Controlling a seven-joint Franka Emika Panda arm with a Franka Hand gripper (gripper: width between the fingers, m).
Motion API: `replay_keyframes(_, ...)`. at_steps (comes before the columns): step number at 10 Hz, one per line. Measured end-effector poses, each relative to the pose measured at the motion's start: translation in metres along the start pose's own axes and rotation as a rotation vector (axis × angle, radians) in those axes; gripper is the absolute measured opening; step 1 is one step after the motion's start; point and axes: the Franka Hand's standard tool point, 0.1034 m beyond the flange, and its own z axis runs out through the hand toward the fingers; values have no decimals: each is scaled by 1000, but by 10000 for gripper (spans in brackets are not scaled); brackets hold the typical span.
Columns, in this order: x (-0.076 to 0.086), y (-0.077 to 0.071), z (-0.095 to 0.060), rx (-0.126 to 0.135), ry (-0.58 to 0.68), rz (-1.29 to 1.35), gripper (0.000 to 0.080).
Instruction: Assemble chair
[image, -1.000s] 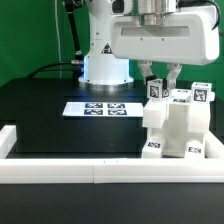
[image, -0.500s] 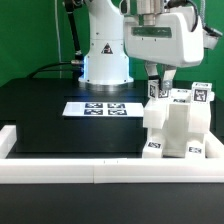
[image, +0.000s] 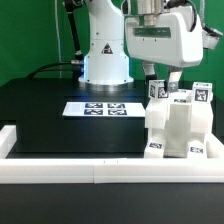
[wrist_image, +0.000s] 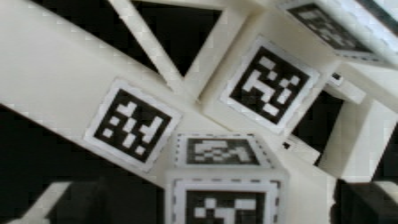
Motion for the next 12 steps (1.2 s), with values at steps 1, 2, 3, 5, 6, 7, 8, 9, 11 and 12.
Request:
replay_keyframes(1,0,0,0,-1,1,-74,631)
replay_keyframes(2,0,-2,-1,-1,4,-220,646)
replay_keyframes(3,0,-2,-1,-1,4,-347,649)
replay_keyframes(5,-1,-2,-1,-6,9,-518,649)
replay_keyframes(6,0,-2,-1,-6,9,-607,649)
replay_keyframes(7,1,-1,-1,-7,9,-680,649)
replay_keyframes(8,1,-1,-1,-8,9,-773,649)
replay_keyframes(9,1,-1,-1,-8,9,-839,649)
replay_keyframes(11,2,-1,-1,-13,11,-988,649)
replay_keyframes(12,3,-2,-2,-15,14,-1046,649)
